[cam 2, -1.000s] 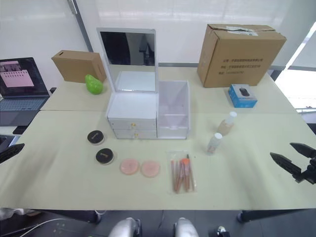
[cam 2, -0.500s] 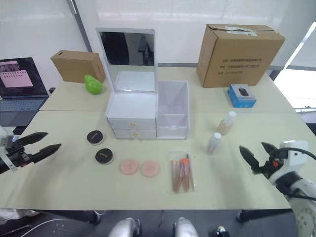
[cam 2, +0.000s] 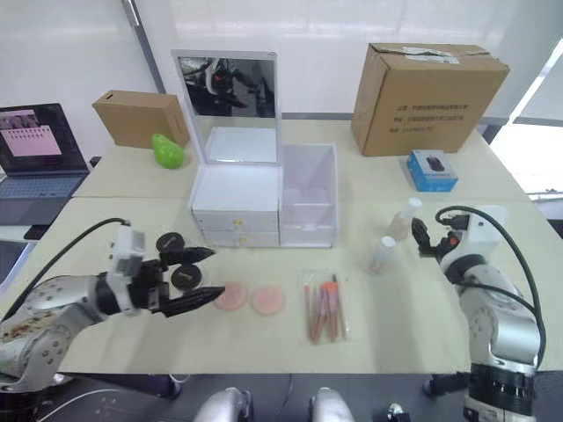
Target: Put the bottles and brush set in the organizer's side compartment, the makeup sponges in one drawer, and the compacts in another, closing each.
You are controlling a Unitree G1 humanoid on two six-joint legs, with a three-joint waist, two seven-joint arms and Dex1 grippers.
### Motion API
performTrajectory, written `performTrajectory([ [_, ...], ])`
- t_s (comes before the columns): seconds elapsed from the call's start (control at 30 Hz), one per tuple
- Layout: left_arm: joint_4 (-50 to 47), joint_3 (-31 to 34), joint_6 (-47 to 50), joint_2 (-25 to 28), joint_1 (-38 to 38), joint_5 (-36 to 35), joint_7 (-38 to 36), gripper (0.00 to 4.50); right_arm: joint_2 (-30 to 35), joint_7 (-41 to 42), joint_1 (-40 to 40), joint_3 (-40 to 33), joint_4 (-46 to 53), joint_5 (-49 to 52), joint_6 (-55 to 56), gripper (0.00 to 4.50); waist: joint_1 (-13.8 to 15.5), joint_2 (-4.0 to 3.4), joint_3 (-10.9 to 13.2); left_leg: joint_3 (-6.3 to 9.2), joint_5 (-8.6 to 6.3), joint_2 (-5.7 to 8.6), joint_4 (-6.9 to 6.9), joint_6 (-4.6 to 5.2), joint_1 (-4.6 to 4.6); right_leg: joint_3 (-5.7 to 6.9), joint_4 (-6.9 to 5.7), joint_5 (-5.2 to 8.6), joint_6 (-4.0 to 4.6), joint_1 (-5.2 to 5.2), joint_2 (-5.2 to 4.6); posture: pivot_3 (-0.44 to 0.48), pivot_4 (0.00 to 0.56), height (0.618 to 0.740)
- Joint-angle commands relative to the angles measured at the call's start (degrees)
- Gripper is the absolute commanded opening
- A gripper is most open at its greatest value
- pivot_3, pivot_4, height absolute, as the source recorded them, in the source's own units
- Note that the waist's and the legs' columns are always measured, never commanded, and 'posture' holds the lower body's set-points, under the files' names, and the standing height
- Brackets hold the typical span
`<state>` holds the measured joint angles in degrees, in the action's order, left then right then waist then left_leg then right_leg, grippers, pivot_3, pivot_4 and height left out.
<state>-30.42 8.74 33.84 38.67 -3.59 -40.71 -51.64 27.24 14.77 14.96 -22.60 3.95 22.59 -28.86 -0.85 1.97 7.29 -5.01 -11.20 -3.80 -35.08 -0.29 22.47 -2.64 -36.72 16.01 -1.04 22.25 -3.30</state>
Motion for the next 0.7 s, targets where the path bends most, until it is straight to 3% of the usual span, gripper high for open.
performTrajectory([
  [0.03, -4.02, -1.67, -0.25, -1.01, -0.16, 0.86, 3.72, 4.45, -0.28, -0.60, 2.80, 0.82, -2.29, -1.71, 3.14, 4.50, -0.01, -0.01, 0.00, 0.00, 0.00, 0.00, 0.00, 0.00, 0.00, -0.01, 0.00, 0.00, -0.01, 0.00, 0.00, 0.000, 0.150, 0.740],
  [0.3, -5.39, -5.05, -3.10, -7.59, -1.58, 0.98, 8.95, 4.45, -1.24, 0.72, 6.85, 2.91, -9.13, -3.30, 7.35, 4.50, 0.15, -0.03, 0.00, 0.01, 0.00, 0.04, -0.07, 0.00, 0.02, 0.00, 0.01, 0.00, -0.01, -0.03, -0.02, 0.000, 0.150, 0.740],
  [0.43, -5.37, -6.40, -4.23, -7.63, -1.15, 2.75, 8.79, 4.45, -1.19, 1.62, 8.50, 3.43, -11.94, -3.70, 9.28, 4.50, -0.02, -0.06, 0.00, 0.00, 0.00, 0.02, -0.05, 0.00, 0.00, -0.01, 0.00, 0.00, -0.01, -0.02, 0.02, 0.000, 0.150, 0.740],
  [0.53, -5.72, -6.73, -3.28, -7.96, -2.55, 2.13, 10.08, 4.50, -1.06, 2.29, 8.96, 3.74, -12.93, -3.94, 10.37, 3.89, 0.05, -0.07, 0.00, 0.01, 0.00, 0.02, -0.02, 0.00, 0.00, -0.01, 0.01, 0.01, 0.00, -0.02, 0.03, 0.000, 0.150, 0.740],
  [0.7, -6.23, -7.11, -2.39, -7.72, -3.36, 1.31, 11.11, 4.50, -1.26, 2.70, 9.06, 3.89, -13.09, -4.03, 11.15, 2.17, 0.05, -0.07, 0.00, 0.01, 0.00, 0.03, -0.07, 0.00, 0.02, -0.01, 0.01, 0.01, -0.01, -0.03, 0.00, 0.000, 0.150, 0.740],
])
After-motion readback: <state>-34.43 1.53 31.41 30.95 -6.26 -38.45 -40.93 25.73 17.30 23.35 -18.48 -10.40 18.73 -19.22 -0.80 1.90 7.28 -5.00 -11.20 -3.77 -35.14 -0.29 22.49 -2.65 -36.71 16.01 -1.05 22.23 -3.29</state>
